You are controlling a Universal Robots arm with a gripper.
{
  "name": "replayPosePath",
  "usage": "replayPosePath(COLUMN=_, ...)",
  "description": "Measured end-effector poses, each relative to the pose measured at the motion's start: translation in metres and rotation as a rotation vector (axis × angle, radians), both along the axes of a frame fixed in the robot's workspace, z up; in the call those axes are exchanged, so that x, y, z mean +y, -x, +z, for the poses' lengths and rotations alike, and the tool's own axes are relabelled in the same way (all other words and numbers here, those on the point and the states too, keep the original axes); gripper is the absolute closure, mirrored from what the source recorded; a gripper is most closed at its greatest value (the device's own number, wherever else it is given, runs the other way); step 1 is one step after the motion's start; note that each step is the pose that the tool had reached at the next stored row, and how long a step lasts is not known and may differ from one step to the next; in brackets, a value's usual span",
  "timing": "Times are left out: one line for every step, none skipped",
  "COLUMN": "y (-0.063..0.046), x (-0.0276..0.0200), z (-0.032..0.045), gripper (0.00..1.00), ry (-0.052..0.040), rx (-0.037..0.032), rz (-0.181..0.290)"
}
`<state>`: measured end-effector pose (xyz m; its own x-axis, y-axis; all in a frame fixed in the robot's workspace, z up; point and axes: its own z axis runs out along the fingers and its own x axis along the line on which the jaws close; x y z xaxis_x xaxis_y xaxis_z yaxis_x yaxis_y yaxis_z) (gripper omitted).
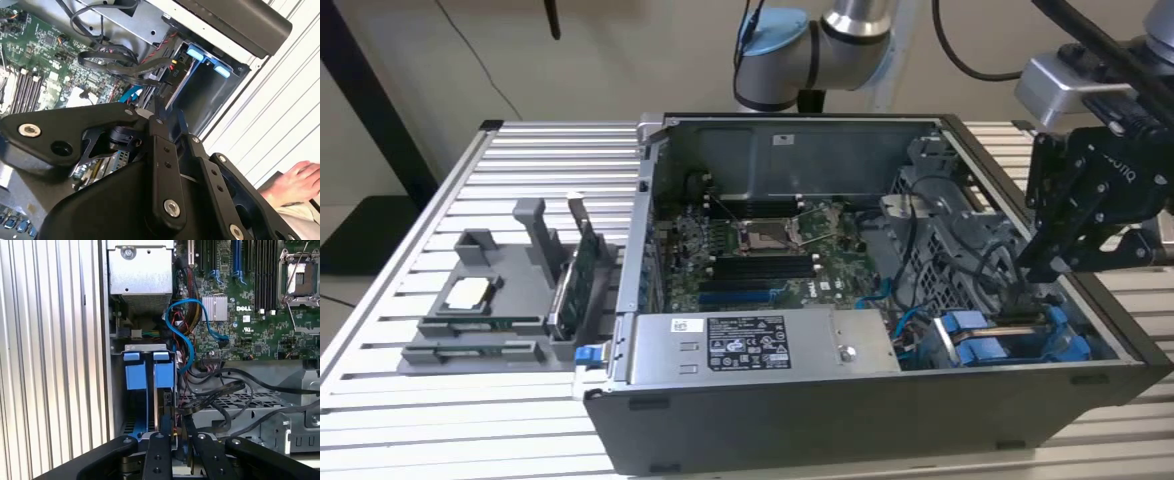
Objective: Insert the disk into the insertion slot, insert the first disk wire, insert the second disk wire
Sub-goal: 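Insert the second disk wire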
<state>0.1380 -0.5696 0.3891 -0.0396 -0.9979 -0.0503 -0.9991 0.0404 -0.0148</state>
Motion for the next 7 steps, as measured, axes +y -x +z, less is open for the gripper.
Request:
replayPosePath(y=0.0000, x=0.0000, z=0.0001, gripper=0.76, ry=0.0006, rx=0.0000, rz=0.000)
replayPosePath(y=0.0000, x=0.0000, z=0.0001, gripper=0.76, ry=0.0006, rx=0.0000, rz=0.000)
replayPosePath(y=0.0000, x=0.0000, z=0.0002, gripper=0.76, ry=0.0008, rx=0.0000, rz=0.000)
replayPosePath(y=0.0000, x=0.0000, z=0.0002, gripper=0.76, ry=0.0008, rx=0.0000, rz=0.000)
replayPosePath(y=0.0000, x=0.0000, z=0.0003, gripper=0.76, ry=0.0008, rx=0.0000, rz=0.000)
replayPosePath(y=0.0000, x=0.0000, z=0.0003, gripper=0.76, ry=0.0008, rx=0.0000, rz=0.000)
replayPosePath(y=0.0000, x=0.0000, z=0.0003, gripper=0.76, ry=0.0008, rx=0.0000, rz=0.000)
